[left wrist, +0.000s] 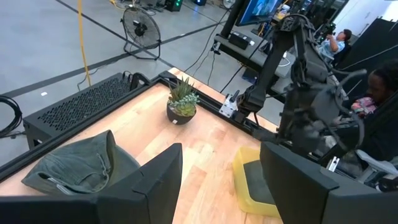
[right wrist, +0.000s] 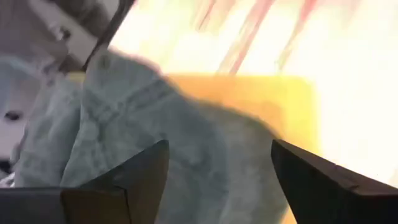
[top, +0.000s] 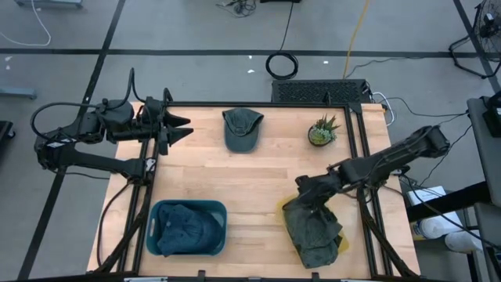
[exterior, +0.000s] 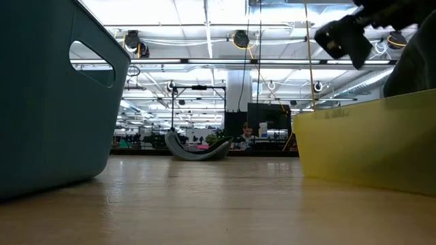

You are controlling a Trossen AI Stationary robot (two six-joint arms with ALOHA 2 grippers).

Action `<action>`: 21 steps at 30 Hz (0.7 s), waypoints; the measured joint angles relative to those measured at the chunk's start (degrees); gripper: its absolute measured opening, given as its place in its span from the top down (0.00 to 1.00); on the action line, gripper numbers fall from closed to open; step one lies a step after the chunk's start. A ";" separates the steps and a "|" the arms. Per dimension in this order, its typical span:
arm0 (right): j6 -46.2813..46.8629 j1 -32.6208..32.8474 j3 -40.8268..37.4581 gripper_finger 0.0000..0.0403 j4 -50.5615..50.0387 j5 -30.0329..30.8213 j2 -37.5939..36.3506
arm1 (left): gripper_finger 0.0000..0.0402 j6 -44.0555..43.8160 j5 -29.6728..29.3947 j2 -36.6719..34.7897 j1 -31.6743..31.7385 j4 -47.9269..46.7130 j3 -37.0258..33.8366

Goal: Pick & Place hat
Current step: Put the gray cap into the yellow bin

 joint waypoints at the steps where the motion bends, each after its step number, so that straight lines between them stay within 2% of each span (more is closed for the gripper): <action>1: 0.08 -0.24 0.00 0.32 0.65 1.07 -1.03 | 0.44 0.05 0.00 0.00 -0.01 0.01 0.00; 6: 2.62 -2.26 0.07 0.32 5.43 6.44 -5.21 | 0.44 1.41 -0.01 0.00 -0.01 0.55 0.00; 13: 5.62 -5.53 0.07 0.32 17.52 11.73 -9.22 | 0.44 1.81 -0.02 0.01 -0.01 1.15 0.00; 21: 7.67 -9.70 0.15 0.33 31.66 11.81 -10.36 | 0.44 1.75 0.00 0.01 0.00 1.21 0.00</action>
